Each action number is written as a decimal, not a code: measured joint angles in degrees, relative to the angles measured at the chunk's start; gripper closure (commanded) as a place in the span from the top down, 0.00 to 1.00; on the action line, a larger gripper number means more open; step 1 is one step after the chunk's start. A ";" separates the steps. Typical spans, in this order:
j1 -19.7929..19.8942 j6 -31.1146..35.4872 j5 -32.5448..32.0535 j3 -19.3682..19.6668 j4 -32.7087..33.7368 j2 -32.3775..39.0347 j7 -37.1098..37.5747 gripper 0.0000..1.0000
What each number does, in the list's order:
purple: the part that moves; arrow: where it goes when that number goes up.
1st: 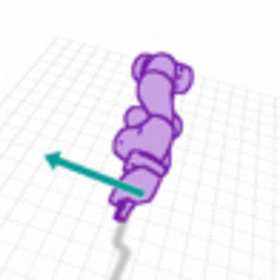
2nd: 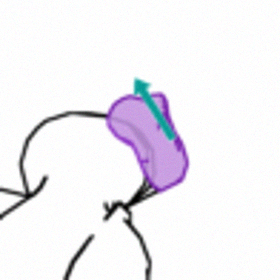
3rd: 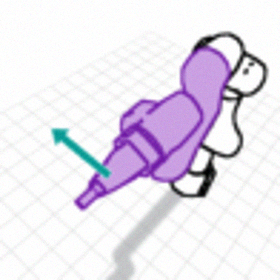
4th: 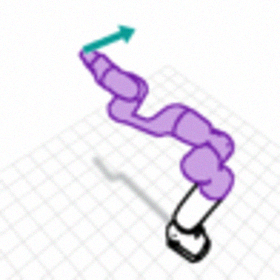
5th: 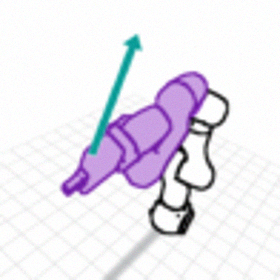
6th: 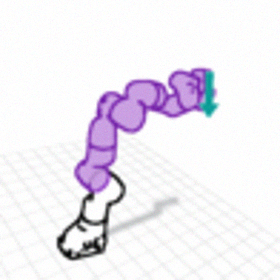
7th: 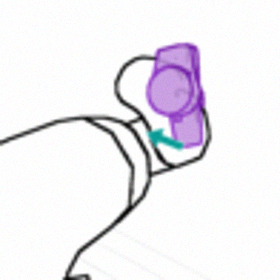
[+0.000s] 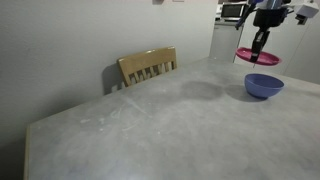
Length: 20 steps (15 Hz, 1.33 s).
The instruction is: Remove the pink plate from the blue bowl
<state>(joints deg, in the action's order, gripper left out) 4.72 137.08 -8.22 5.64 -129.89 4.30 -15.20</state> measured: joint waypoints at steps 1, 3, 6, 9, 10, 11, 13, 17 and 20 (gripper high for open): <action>-0.58 -0.28 0.58 -0.95 0.49 -0.58 -0.65 0.03; -1.91 -1.07 2.71 -2.84 1.78 -1.40 -1.98 0.03; -3.90 -3.77 5.18 -5.04 4.54 -1.64 -2.34 0.03; -5.45 -6.89 7.12 -6.51 7.14 -1.31 -2.25 0.03; -5.80 -7.57 7.56 -6.82 7.88 -0.94 -2.18 0.03; -6.11 -8.13 7.86 -7.05 8.47 -0.47 -2.02 0.03; -6.49 -9.33 8.52 -7.53 9.62 0.78 -1.83 0.03; -6.90 -9.91 9.77 -8.60 11.66 4.24 -0.67 0.03; -7.28 -9.91 10.24 -9.45 13.42 6.65 0.44 0.03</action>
<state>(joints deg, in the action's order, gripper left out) -2.56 127.17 2.03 -3.82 -116.46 10.95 -14.76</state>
